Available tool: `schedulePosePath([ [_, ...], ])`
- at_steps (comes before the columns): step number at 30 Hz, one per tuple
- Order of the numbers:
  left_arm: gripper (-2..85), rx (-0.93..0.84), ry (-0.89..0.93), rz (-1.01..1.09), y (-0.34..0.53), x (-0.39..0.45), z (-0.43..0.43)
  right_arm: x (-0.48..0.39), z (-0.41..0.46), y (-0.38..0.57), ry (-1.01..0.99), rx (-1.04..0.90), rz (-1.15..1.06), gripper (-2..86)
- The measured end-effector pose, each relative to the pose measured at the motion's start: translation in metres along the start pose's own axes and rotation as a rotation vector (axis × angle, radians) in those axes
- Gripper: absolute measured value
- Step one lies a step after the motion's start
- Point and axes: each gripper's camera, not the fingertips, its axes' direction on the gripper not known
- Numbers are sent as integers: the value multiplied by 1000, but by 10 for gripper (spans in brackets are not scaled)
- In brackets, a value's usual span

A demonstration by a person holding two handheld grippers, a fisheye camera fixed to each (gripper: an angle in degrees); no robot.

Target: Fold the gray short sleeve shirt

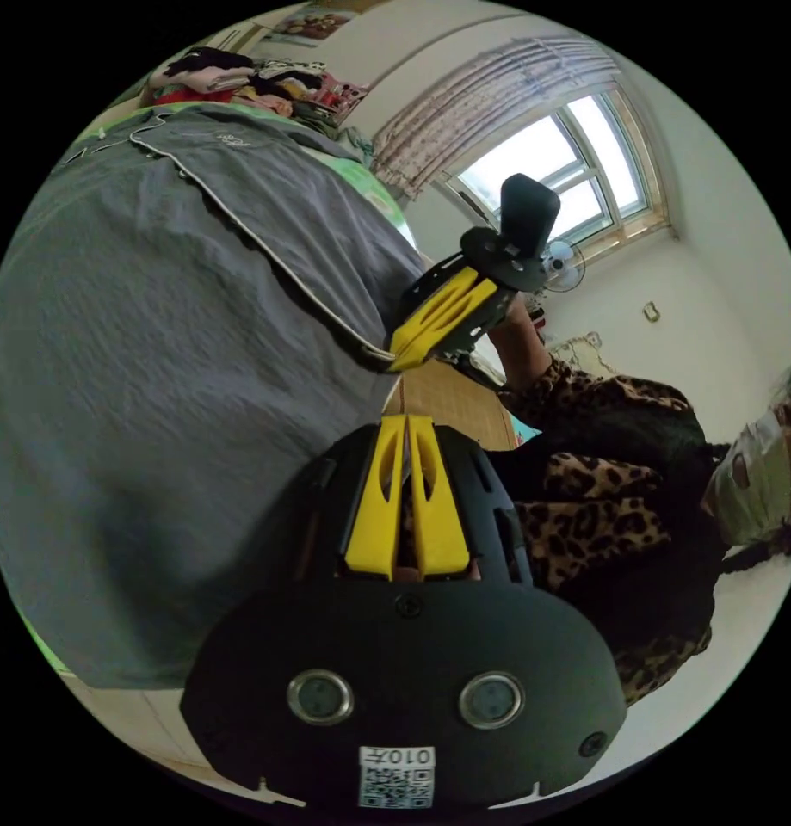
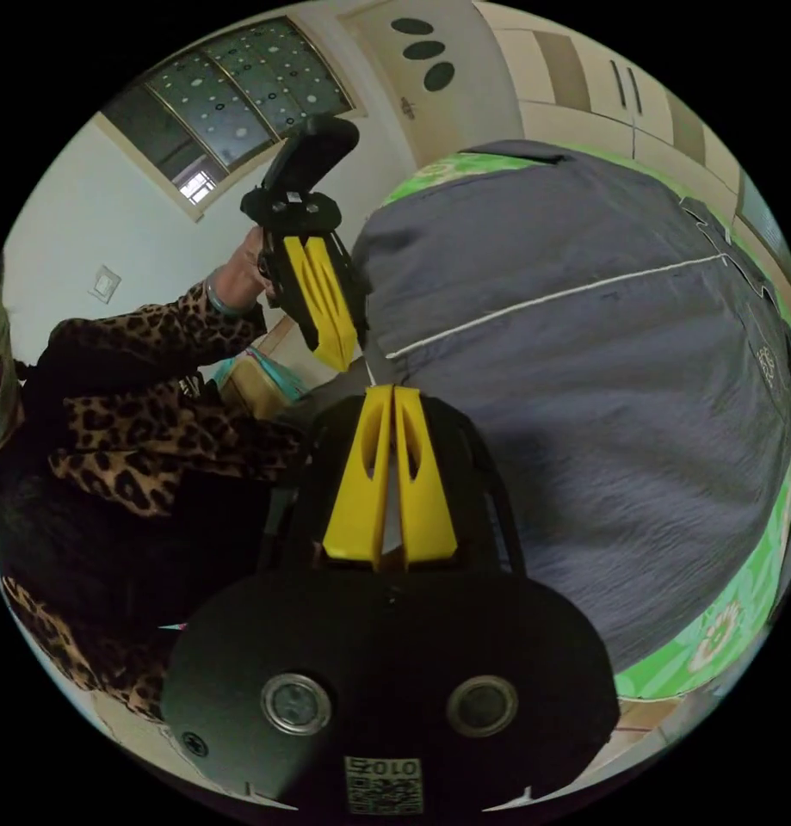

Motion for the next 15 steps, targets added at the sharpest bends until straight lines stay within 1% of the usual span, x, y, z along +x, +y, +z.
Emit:
schedulePosePath([
  [2, -1, 18, 2, 23, 12, 10, -5, 5, 1, 2, -32, 11, -12, 23],
  [4, -1, 47, -2, 36, 16, 17, -10, 11, 5, 6, -137, 3, -67, 23],
  [6, -1, 88, -23, 43, 17, 23, -15, 13, 5, 9, -150, 23, -78, 23],
  [9, -1, 132, -131, 12, 16, 25, -18, 16, 1, 17, -156, 123, -91, 23],
  [11, -1, 91, -248, -85, 17, 13, -7, 24, 3, 19, -142, 160, -43, 23],
  [12, -1, 62, -240, -112, 19, 8, -2, 30, 4, 20, -131, 179, -19, 24],
  [14, -1, 97, -106, -128, 31, -4, 6, 41, 8, 20, -137, 194, 5, 24],
  [15, -1, 103, -87, -139, 35, -7, 7, 49, 12, 18, -157, 194, 17, 24],
])
